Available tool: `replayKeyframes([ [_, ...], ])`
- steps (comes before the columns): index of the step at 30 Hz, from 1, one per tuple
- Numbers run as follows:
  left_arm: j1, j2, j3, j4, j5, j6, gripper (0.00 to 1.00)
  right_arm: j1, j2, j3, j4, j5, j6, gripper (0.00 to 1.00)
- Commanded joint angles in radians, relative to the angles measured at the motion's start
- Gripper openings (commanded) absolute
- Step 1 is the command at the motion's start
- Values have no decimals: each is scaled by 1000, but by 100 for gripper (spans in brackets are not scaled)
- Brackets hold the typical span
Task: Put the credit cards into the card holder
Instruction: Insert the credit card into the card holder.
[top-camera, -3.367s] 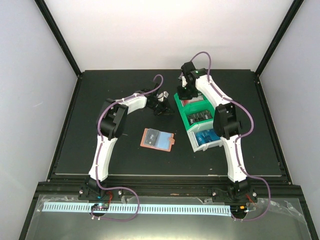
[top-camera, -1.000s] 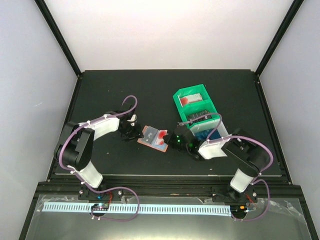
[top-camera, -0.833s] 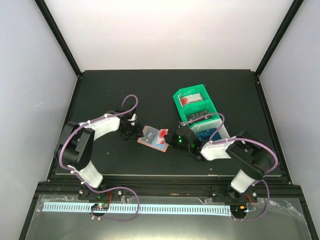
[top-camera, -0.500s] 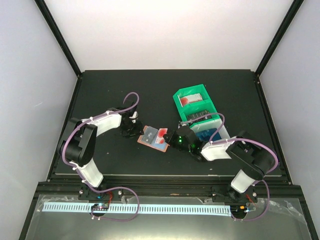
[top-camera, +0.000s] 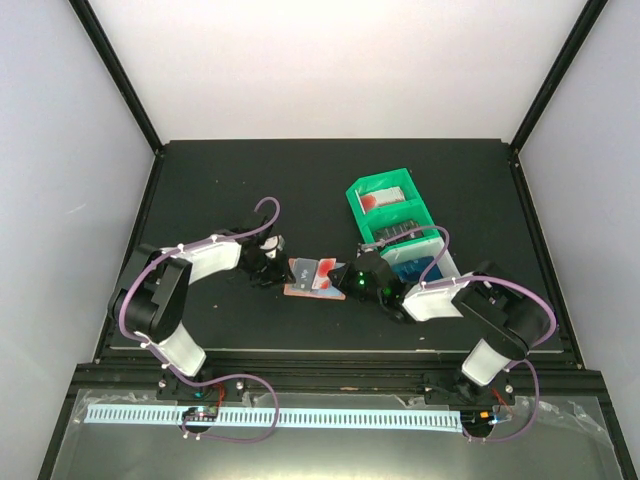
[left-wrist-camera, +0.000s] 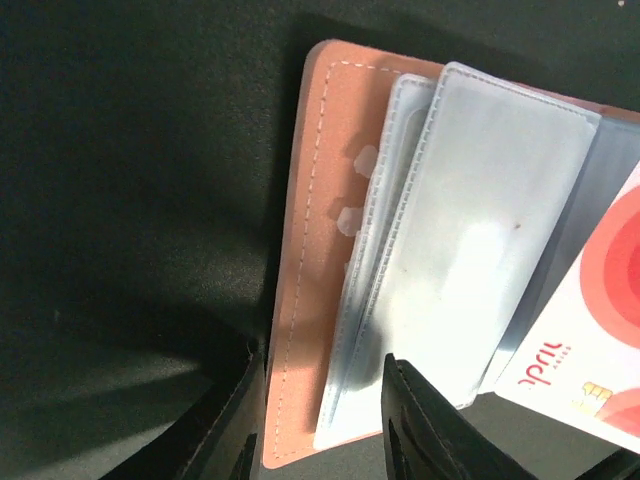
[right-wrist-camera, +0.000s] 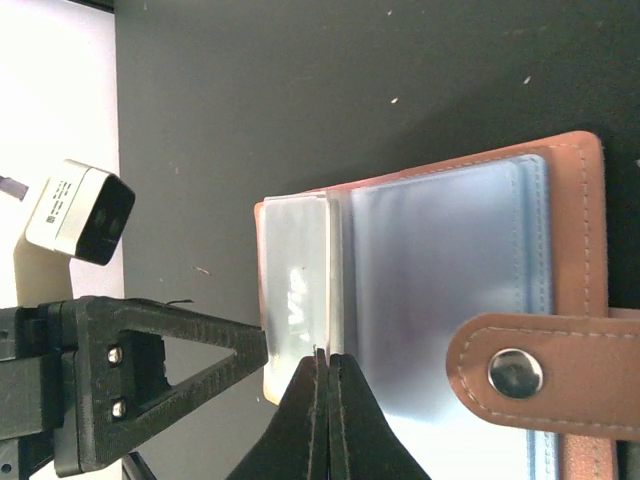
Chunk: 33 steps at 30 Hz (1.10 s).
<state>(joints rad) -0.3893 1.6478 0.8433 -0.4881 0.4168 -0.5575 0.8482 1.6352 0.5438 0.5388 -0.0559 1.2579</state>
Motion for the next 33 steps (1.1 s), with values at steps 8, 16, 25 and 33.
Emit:
replayKeyframes([
  [8, -16, 18, -40, -33, -32, -2, 33, -22, 38, 36, -28, -42, -8, 1],
  [16, -16, 25, -39, -32, -35, 0, 33, -21, 92, 59, -25, -76, -10, 1],
  [25, -17, 33, -32, -31, -42, 2, 33, -22, 123, 48, -10, -114, -36, 1],
  [33, -17, 42, -30, -28, -45, 4, 33, -25, 180, 61, 18, -175, -49, 1],
])
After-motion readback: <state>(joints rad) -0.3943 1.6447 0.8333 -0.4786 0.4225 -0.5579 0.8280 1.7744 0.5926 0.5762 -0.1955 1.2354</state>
